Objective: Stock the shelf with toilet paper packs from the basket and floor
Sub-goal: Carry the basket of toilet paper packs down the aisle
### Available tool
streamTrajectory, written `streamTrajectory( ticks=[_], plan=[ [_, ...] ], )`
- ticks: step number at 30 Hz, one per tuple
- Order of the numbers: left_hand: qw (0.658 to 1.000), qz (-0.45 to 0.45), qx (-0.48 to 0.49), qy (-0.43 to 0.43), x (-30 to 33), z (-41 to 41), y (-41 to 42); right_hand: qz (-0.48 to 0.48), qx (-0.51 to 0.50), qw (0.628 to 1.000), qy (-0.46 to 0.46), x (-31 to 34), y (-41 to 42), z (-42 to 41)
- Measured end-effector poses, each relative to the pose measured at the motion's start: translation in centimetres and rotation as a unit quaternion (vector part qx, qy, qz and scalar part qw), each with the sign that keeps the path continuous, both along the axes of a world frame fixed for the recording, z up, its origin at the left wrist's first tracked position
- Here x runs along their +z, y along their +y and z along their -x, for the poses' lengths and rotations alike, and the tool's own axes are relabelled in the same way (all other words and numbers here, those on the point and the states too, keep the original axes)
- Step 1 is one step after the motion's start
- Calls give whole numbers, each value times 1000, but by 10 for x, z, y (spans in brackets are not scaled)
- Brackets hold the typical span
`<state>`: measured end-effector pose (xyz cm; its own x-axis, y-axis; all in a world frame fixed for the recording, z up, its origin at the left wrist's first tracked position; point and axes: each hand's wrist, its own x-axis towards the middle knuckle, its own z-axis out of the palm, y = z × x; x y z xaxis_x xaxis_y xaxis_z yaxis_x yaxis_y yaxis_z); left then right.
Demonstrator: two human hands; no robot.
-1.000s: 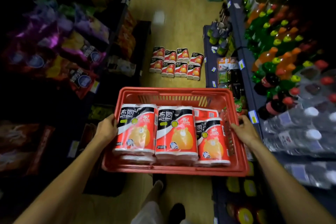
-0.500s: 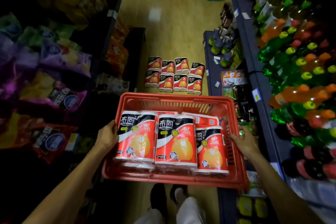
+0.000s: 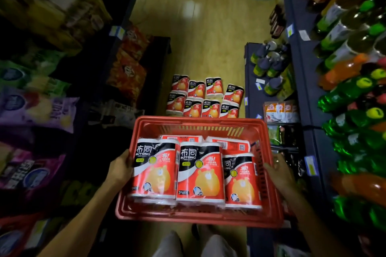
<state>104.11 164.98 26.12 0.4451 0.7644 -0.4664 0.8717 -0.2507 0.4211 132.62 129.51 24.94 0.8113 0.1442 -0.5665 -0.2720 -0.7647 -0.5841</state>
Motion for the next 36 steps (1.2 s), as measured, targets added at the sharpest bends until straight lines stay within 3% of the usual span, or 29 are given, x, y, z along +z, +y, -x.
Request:
streamTrajectory(
  ticks=[20,28,36],
  plan=[
    [999,13,-37,-7,-83,-107,110,-16,-44,999,12,-79,95,-86],
    [998,38,-41,-2,-158,-141,147,19,-55,998,28,-143,124,-100],
    [997,63,-41,8,-258,-183,164,51,-44,997,27,-248,146,-130]
  ],
)
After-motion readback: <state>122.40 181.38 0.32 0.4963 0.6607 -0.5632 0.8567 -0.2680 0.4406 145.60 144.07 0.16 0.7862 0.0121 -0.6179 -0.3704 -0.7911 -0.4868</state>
